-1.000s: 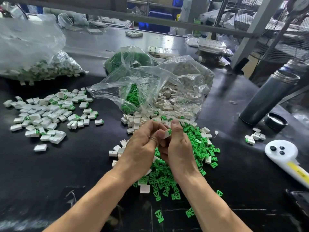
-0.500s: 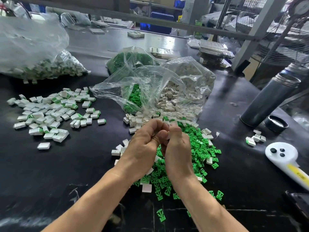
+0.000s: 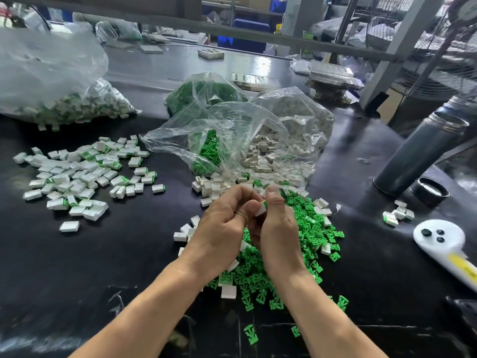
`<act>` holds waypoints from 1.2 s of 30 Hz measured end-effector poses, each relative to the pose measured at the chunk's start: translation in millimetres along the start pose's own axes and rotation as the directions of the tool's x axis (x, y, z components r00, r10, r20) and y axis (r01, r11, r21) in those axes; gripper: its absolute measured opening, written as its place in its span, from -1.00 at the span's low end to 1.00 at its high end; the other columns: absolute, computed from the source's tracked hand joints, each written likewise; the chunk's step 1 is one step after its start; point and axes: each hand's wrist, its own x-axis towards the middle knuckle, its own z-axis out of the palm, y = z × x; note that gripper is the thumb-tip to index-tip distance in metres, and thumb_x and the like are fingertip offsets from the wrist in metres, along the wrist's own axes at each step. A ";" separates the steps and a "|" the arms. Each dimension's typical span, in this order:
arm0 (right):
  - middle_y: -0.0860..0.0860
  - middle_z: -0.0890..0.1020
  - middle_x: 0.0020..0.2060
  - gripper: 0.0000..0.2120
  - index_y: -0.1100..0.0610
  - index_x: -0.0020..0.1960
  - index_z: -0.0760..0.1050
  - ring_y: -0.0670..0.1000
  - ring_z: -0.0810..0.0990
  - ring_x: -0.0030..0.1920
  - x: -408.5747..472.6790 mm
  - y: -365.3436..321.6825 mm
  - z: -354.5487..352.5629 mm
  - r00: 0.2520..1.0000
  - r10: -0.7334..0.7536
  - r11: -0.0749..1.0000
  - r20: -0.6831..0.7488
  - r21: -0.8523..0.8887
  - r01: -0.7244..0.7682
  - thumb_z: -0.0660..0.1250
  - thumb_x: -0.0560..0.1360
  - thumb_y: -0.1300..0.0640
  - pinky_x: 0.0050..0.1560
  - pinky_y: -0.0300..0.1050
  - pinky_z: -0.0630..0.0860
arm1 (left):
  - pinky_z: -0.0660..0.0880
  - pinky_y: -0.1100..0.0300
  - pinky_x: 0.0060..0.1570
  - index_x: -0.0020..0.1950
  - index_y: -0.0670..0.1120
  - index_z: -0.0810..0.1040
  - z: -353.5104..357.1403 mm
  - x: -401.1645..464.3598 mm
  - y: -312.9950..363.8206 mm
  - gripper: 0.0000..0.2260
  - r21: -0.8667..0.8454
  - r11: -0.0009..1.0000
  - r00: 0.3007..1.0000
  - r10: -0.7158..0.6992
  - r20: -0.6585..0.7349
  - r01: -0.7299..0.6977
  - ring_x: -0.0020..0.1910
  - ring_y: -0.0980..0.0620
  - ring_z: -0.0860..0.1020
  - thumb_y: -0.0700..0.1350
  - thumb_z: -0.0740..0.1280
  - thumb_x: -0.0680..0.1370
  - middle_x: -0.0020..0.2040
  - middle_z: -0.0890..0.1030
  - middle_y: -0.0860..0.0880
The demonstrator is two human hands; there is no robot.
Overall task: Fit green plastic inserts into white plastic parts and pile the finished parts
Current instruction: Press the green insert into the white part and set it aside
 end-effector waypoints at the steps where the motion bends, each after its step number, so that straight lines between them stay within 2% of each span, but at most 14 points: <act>1: -0.20 0.40 -0.60 -0.32 -0.16 -0.46 0.57 -0.23 0.37 -0.56 -0.5 0.4 -0.8 1.000 -0.007 1.000 0.002 -0.003 0.007 -0.03 0.74 -0.15 -0.49 -0.43 0.28 | 0.52 0.25 -0.12 -0.05 0.00 0.57 0.0 -0.2 0.1 -0.84 0.013 1.000 1.000 0.000 -0.003 0.000 -0.19 0.13 0.55 -0.15 0.25 0.68 -0.23 0.60 0.12; 3: -0.20 0.40 -0.60 -0.33 -0.14 -0.46 0.57 -0.23 0.36 -0.56 -0.7 2.6 -3.7 1.000 -0.002 1.000 -0.008 -0.010 0.002 -0.03 0.72 -0.19 -0.48 -0.40 0.28 | 0.55 0.22 -0.07 -0.04 0.00 0.59 -0.5 -0.8 1.3 -0.85 0.021 1.000 1.000 -0.007 -0.017 0.007 -0.15 0.11 0.58 -0.14 0.27 0.68 -0.19 0.63 0.09; 6: -0.16 0.43 -0.53 -0.41 0.01 -0.34 0.55 -0.16 0.35 -0.48 1.2 4.8 -11.7 0.996 -0.024 0.991 -0.080 -0.132 0.013 0.05 0.64 -0.31 -0.39 -0.22 0.28 | 0.53 0.25 -0.07 -0.06 0.01 0.60 -5.7 -0.7 3.4 -0.85 0.054 0.998 0.995 -0.015 -0.102 0.021 -0.16 0.16 0.58 -0.13 0.32 0.68 -0.18 0.65 0.10; 8: -0.15 0.49 -0.44 -0.56 0.04 -0.22 0.55 -0.13 0.41 -0.41 3.0 4.8 -19.4 0.989 -0.108 0.977 -0.099 -0.197 0.086 0.19 0.63 -0.24 -0.35 -0.21 0.33 | 0.56 0.18 -0.03 -0.06 0.03 0.62 -11.8 0.9 3.7 -0.88 0.102 0.994 0.984 -0.024 -0.174 0.042 -0.13 0.12 0.63 -0.12 0.34 0.66 -0.15 0.69 0.08; 10: -0.15 0.58 -0.35 -0.74 0.01 -0.13 0.58 -0.16 0.49 -0.35 3.2 3.3 -24.5 0.981 -0.183 0.960 -0.063 -0.227 0.164 0.32 0.62 -0.12 -0.31 -0.29 0.40 | 0.62 0.05 0.00 -0.04 0.03 0.63 -16.2 1.7 4.3 -0.89 0.122 0.991 0.977 -0.033 -0.209 0.060 -0.11 0.04 0.67 -0.13 0.36 0.65 -0.14 0.70 0.05; 14: -0.09 0.69 -0.21 -0.95 0.00 -0.01 0.63 -0.14 0.62 -0.24 3.2 3.6 -24.0 0.988 -0.154 0.955 -0.005 -0.256 0.148 0.43 0.60 0.04 -0.21 -0.29 0.51 | 0.65 0.01 -0.02 -0.04 0.05 0.63 -18.7 0.3 4.9 -0.89 0.179 0.982 0.978 -0.020 -0.206 0.058 -0.15 0.05 0.68 -0.15 0.39 0.63 -0.13 0.70 0.09; 19: -0.07 0.70 -0.21 -0.97 0.00 -0.03 0.64 -0.13 0.63 -0.23 4.4 5.3 -25.1 0.991 -0.130 0.961 -0.019 -0.250 0.121 0.44 0.60 0.08 -0.20 -0.24 0.55 | 0.66 -0.05 -0.01 -0.02 0.06 0.63 -18.8 0.5 2.1 -0.90 0.214 0.975 0.981 -0.020 -0.194 0.062 -0.14 0.07 0.68 -0.14 0.40 0.62 -0.13 0.70 0.10; 25: -0.04 0.69 -0.28 -0.91 0.04 -0.10 0.63 -0.15 0.58 -0.34 8.8 5.8 -27.2 0.995 -0.055 0.980 -0.084 -0.197 0.037 0.43 0.59 0.11 -0.32 -0.29 0.50 | 0.66 -0.06 0.01 -0.02 0.08 0.65 -20.2 0.7 0.4 -0.92 0.217 0.974 0.974 -0.018 -0.224 0.068 -0.13 0.09 0.68 -0.11 0.42 0.61 -0.12 0.71 0.11; 28: -0.04 0.71 -0.24 -0.92 0.04 -0.06 0.63 -0.17 0.60 -0.33 8.1 3.6 -28.4 0.999 -0.017 0.989 -0.034 -0.144 0.012 0.44 0.60 0.06 -0.38 -0.37 0.45 | 0.67 -0.02 0.00 -0.03 0.08 0.64 -19.3 0.6 1.9 -0.92 0.188 0.981 0.971 -0.009 -0.240 0.055 -0.14 0.11 0.69 -0.11 0.42 0.61 -0.13 0.71 0.13; 33: -0.04 0.70 -0.25 -0.90 0.05 -0.05 0.65 -0.16 0.60 -0.29 5.6 2.9 -27.2 0.999 -0.033 0.983 0.023 -0.182 0.036 0.44 0.59 0.04 -0.28 -0.32 0.48 | 0.66 -0.06 0.01 -0.01 0.07 0.64 -17.7 -0.1 -0.6 -0.93 0.199 0.978 0.979 -0.020 -0.205 0.062 -0.11 0.08 0.69 -0.11 0.42 0.61 -0.13 0.71 0.10; 35: -0.02 0.70 -0.26 -0.90 0.05 -0.07 0.65 -0.14 0.58 -0.31 5.3 2.6 -28.2 1.000 -0.021 0.984 0.002 -0.180 0.021 0.43 0.60 0.06 -0.31 -0.31 0.46 | 0.66 0.00 0.00 0.00 0.08 0.64 -18.0 -0.3 -1.3 -0.93 0.216 0.975 0.981 -0.014 -0.191 0.056 -0.11 0.11 0.68 -0.10 0.44 0.60 -0.12 0.71 0.12; 36: 0.00 0.70 -0.26 -0.89 0.05 -0.09 0.65 -0.12 0.57 -0.32 5.0 2.4 -28.7 1.000 -0.016 0.984 -0.013 -0.180 0.013 0.43 0.60 0.06 -0.33 -0.30 0.45 | 0.65 0.10 -0.03 0.01 0.09 0.64 -18.0 -0.6 -1.4 -0.92 0.231 0.972 0.984 -0.005 -0.177 0.046 -0.12 0.14 0.67 -0.10 0.45 0.59 -0.12 0.70 0.14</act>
